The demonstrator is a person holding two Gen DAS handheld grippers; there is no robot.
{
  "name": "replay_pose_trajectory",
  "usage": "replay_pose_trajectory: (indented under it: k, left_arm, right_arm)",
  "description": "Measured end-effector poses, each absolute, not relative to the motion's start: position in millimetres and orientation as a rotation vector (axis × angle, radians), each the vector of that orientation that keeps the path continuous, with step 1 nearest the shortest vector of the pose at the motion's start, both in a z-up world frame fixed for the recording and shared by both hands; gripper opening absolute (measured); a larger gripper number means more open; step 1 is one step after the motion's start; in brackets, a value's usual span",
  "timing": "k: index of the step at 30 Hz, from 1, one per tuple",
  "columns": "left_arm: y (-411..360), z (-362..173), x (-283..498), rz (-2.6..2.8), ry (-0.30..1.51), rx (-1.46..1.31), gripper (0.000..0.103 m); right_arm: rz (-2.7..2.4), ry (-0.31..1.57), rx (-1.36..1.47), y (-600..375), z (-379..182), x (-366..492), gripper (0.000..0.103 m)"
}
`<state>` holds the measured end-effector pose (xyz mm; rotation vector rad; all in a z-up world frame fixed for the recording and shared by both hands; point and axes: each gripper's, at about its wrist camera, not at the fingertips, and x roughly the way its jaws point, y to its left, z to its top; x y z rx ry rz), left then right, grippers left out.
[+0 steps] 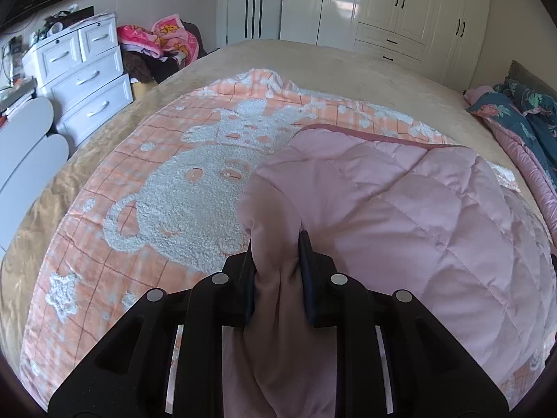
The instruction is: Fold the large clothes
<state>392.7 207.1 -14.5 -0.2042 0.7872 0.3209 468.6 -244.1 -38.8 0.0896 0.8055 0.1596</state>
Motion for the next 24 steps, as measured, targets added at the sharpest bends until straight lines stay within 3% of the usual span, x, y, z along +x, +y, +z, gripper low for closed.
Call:
replay_pose_trajectory:
  k: [4, 6, 8, 13, 15, 24]
  left_arm:
    - [204, -13, 392, 0.33, 0.789, -0.172, 0.018]
    - [203, -11, 389, 0.335, 0.794, -0.163, 0.021]
    - [203, -8, 385, 0.334, 0.791, -0.168, 0.028]
    - [200, 7, 371, 0.323, 0.775, -0.186, 0.052]
    - [199, 14, 363, 0.318, 0.763, -0.195, 0.065]
    - [192, 39, 330, 0.308, 0.73, -0.204, 0.091]
  right_arm:
    - [0.154, 0.839, 0.1, -247, -40, 468, 0.024]
    - [0.153, 0.846, 0.127, -253, -36, 464, 0.036]
    - [0.15, 0.835, 0.144, -258, -30, 457, 0.069]
    - [0.183, 0.778, 0.175, -264, -4, 434, 0.09]
    - [0.205, 0.753, 0.181, -266, 7, 422, 0.093]
    - [0.239, 0.674, 0.194, -279, 46, 377, 0.099]
